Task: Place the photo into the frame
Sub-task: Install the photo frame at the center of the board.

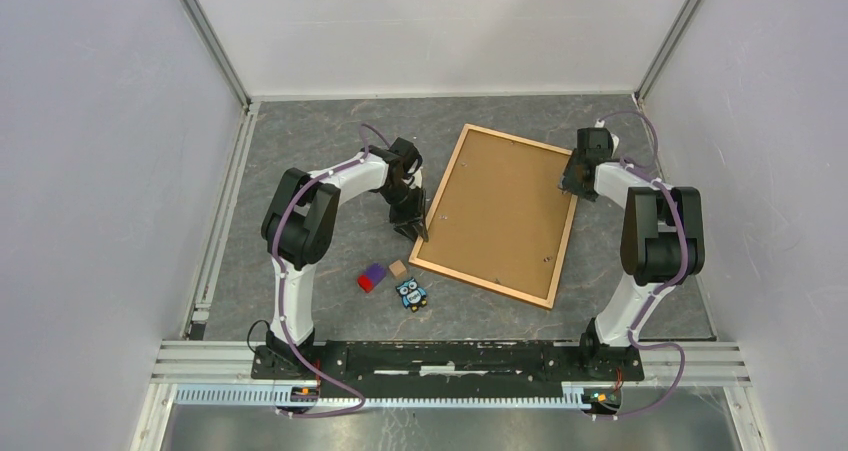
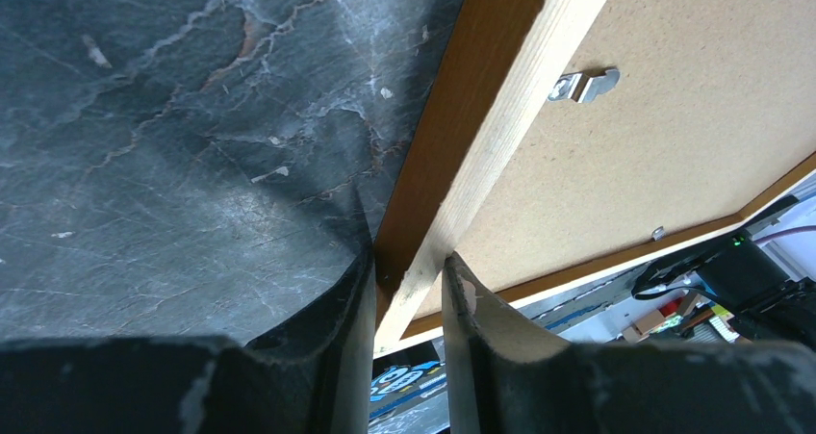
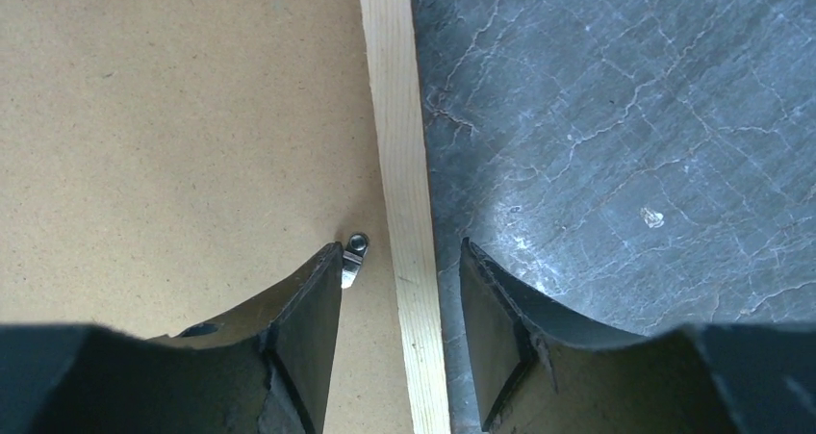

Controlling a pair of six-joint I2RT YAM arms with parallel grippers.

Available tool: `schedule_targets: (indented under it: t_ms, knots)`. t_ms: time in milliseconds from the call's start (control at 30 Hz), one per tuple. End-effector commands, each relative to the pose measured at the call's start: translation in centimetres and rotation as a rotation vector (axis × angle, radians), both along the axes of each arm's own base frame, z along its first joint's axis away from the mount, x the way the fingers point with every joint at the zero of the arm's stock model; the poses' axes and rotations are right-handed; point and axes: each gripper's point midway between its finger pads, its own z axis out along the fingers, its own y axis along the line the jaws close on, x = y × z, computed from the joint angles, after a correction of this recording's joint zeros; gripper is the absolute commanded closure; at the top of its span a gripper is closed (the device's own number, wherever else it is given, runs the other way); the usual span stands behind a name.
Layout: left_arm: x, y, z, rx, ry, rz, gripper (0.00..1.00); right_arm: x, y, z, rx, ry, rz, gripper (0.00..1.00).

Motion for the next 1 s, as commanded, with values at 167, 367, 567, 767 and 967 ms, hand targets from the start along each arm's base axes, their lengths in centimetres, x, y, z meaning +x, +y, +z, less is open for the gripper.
schedule_targets:
  t_ms: [167, 367, 567, 767, 967]
  knots:
    - [-0.5, -0.5, 1.2, -0.045, -0.004, -0.008, 0.66, -4.5, -1.0, -2.8, -0.082, 0.196, 0.092, 0.62]
    - [-0.5, -0.4, 1.2, -0.038, -0.008, -0.007, 0.66, -4.4, -1.8, -2.5, -0.136, 0.208, 0.127, 0.73]
    - [-0.5, -0.4, 1.2, -0.038, -0.008, -0.008, 0.67, -2.7, -2.3, -2.0, -0.186, 0.175, 0.192, 0.72]
    - [-0.5, -0.4, 1.3, -0.038, -0.010, -0.008, 0.67, -1.6, -1.8, -1.9, -0.171, 0.143, 0.234, 0.72]
    - [-0.5, -0.6, 1.6, -0.050, -0.016, -0.012, 0.67, -0.6, -1.9, -1.1, -0.186, 0.115, 0.253, 0.72]
